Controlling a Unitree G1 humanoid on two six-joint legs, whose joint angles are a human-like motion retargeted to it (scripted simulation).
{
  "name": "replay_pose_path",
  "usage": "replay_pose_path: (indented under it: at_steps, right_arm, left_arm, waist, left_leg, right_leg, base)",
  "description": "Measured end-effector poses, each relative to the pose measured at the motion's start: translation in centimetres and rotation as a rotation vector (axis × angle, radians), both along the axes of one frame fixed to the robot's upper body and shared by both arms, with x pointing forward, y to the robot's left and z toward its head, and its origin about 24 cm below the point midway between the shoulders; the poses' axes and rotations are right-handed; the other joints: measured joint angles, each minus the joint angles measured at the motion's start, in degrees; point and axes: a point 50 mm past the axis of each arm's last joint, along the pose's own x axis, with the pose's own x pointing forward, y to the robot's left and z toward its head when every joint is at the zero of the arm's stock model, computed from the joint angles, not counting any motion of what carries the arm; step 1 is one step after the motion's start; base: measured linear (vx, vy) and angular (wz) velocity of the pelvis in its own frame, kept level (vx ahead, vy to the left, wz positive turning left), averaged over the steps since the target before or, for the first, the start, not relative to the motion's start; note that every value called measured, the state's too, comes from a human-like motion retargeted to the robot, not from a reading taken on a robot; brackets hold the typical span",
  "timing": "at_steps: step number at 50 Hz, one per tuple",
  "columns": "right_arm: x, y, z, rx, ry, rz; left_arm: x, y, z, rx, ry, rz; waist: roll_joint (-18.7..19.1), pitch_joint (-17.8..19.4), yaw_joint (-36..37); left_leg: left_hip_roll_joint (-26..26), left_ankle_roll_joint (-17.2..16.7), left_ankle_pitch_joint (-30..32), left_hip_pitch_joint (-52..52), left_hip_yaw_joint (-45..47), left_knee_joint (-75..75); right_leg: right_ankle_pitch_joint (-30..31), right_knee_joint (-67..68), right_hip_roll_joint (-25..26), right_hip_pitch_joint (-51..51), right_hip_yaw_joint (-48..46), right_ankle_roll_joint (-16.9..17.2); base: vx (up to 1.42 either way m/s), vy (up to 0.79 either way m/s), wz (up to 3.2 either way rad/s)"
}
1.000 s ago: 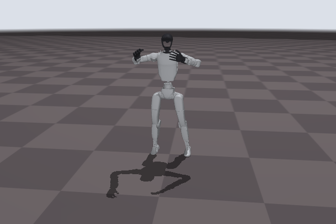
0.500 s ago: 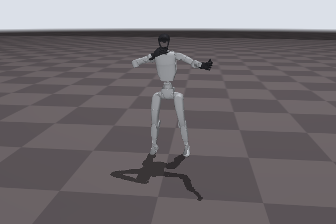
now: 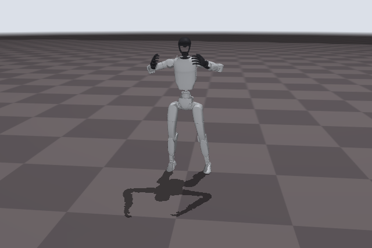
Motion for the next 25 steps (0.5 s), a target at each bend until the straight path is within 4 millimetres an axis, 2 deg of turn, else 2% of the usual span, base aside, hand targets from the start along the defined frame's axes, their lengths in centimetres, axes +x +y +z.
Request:
replay_pose_path:
  at_steps: [2,4,5,7,10,12,13,15,17,18,20,22,25]
  right_arm:
    - [-1.7,4.4,0.5,-0.031,-0.024,0.234]
    - [-4.2,8.6,1.2,-0.128,-0.105,0.436]
    - [-5.7,10.5,1.6,-0.203,-0.185,0.511]
    - [-9.2,13.6,2.8,-0.433,-0.516,0.535]
    - [-13.7,16.3,3.7,-0.650,-1.018,0.490]
    - [-14.4,16.7,3.6,-0.656,-1.071,0.505]
    - [-14.1,16.6,3.5,-0.648,-1.050,0.496]
    - [-12.3,15.8,3.5,-0.640,-0.976,0.402]
    - [-9.2,13.7,3.7,-0.654,-0.875,0.218]
    - [-7.5,12.2,3.6,-0.659,-0.806,0.118]
    - [-4.1,8.5,3.0,-0.639,-0.637,-0.076]
    - [-1.2,4.1,2.0,-0.597,-0.471,-0.284]
    - [1.6,-3.2,0.0,-0.620,-0.307,-0.658]
  left_arm:
    - [2.6,4.5,-1.4,-0.039,0.069,0.269]
    - [4.3,9.6,-3.2,-0.081,0.146,0.538]
    - [4.7,12.1,-4.2,-0.102,0.184,0.673]
    - [4.6,17.0,-6.1,-0.182,0.251,0.923]
    - [2.8,22.7,-8.6,-0.457,0.331,1.210]
    - [1.6,24.5,-9.6,-0.684,0.340,1.302]
    - [1.2,25.0,-9.8,-0.777,0.334,1.318]
    - [0.9,24.8,-9.9,-0.887,0.316,1.287]
    - [1.8,22.5,-9.4,-0.912,0.304,1.142]
    - [2.3,20.7,-9.1,-0.909,0.307,1.034]
    - [3.3,15.9,-7.9,-0.873,0.327,0.760]
    - [3.5,9.9,-5.9,-0.780,0.345,0.425]
    - [1.3,0.8,-2.6,-0.561,0.313,-0.080]
  waist:
    - [0.19,-0.23,-0.43]
    - [0.46,-0.42,-1.10]
    - [0.60,-0.48,-1.50]
    - [0.86,-0.46,-2.34]
    - [1.40,-0.25,-3.74]
    - [1.75,-0.23,-4.25]
    - [1.97,-0.10,-4.50]
    - [2.40,0.18,-4.74]
    - [2.56,0.48,-4.39]
    - [2.51,0.53,-4.05]
    - [2.17,0.50,-3.26]
    - [1.45,0.41,-2.31]
    - [0.34,0.33,-0.97]
  left_leg:
    - [-0.22,0.36,0.07,-0.21,-0.07,0.16]
    - [-0.53,0.76,0.16,-0.40,-0.11,0.26]
    - [-0.71,0.97,0.23,-0.47,-0.12,0.27]
    - [-1.11,1.40,0.45,-0.51,-0.07,0.14]
    - [-1.71,1.93,0.86,-0.47,-0.04,-0.22]
    - [-1.91,2.14,1.01,-0.44,0.03,-0.35]
    - [-1.95,2.20,1.08,-0.42,0.01,-0.42]
    - [-1.87,2.24,1.16,-0.35,-0.03,-0.54]
    - [-1.70,2.22,1.25,-0.22,-0.15,-0.76]
    - [-1.58,2.18,1.28,-0.14,-0.19,-0.88]
    - [-1.24,1.96,1.25,-0.03,-0.26,-1.05]
    - [-0.86,1.56,1.09,0.10,-0.36,-1.13]
    - [-0.30,0.88,0.77,0.37,-0.48,-1.17]
  right_leg:
    - [-0.01,-0.08,-0.24,-0.06,-0.01,0.00]
    - [-0.04,-0.18,-0.58,-0.12,0.00,0.00]
    - [-0.05,-0.23,-0.78,-0.15,0.01,0.00]
    - [-0.07,-0.34,-1.20,-0.20,0.07,0.00]
    - [-0.12,-0.44,-1.84,-0.28,0.12,0.00]
    - [-0.05,-0.57,-2.06,-0.28,0.18,0.00]
    - [-0.05,-0.58,-2.10,-0.28,0.15,0.00]
    - [-0.04,-0.55,-2.00,-0.25,0.06,0.00]
    - [-0.13,-0.32,-1.80,-0.27,-0.11,0.00]
    - [-0.17,-0.21,-1.65,-0.29,-0.18,0.00]
    - [-0.20,-0.04,-1.27,-0.30,-0.31,0.00]
    - [-0.24,0.12,-0.85,-0.25,-0.45,0.00]
    - [-0.32,0.29,-0.27,-0.02,-0.65,0.00]
  base:
    - [0.00,0.00,0.00]
    - [0.00,0.00,0.00]
    - [0.00,0.00,0.00]
    - [0.00,0.00,0.00]
    - [0.00,0.00,0.00]
    - [0.00,0.00,0.00]
    - [0.00,0.00,0.00]
    - [0.00,0.00,0.00]
    - [0.00,0.00,0.00]
    - [0.00,0.00,0.00]
    - [0.00,0.00,0.00]
    - [0.00,0.00,0.00]
    - [0.00,0.00,0.00]
